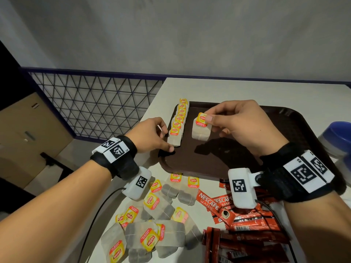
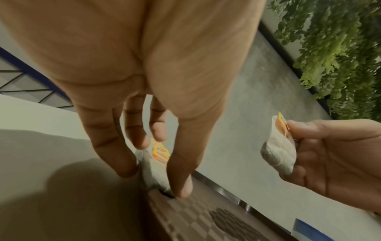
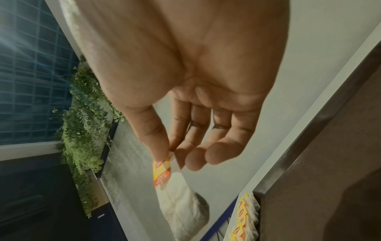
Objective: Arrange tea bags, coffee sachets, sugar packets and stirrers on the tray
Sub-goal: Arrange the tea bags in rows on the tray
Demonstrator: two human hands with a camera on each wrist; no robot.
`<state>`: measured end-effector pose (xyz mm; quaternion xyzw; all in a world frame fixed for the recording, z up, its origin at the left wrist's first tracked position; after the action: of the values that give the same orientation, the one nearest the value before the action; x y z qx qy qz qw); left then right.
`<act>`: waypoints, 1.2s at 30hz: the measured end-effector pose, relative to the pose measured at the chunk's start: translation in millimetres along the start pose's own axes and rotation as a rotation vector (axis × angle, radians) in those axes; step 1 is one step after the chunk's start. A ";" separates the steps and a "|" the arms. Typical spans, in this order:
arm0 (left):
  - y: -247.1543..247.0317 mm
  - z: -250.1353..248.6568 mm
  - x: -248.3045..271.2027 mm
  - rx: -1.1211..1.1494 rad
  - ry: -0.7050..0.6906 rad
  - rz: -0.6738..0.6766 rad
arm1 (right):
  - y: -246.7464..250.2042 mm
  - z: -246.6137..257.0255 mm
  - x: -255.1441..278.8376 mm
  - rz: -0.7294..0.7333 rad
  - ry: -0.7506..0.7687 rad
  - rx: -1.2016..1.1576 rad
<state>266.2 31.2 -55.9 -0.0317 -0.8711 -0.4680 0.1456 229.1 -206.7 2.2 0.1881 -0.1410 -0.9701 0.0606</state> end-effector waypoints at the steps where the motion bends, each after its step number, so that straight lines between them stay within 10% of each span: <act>1: -1.5 -1.1 -0.7 -0.015 0.008 0.010 | 0.4 0.4 0.2 -0.001 0.001 0.000; 17: 1.1 -4.4 -3.2 -0.003 0.028 -0.040 | 4.2 -1.0 3.3 0.002 -0.008 0.023; 26: 15.3 -44.6 50.9 0.256 -0.260 0.176 | -17.5 0.0 5.3 0.120 0.029 0.005; 36: 11.2 -31.8 56.2 0.345 -0.272 0.076 | -35.3 6.2 10.5 0.124 0.040 -0.096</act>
<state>221.8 6.7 -14.5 -0.1018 -0.9481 -0.2976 0.0474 214.8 -173.3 -6.5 0.1952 -0.1045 -0.9662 0.1324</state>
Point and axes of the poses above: each hand's wrist, its own x-axis away from the middle knuckle, its own y-axis out of the back of the hand, z = x × y, the point moved 7 cm from there along -x, towards the middle knuckle, and after that the axes turned 15 degrees about y, right-handed, at the moved point
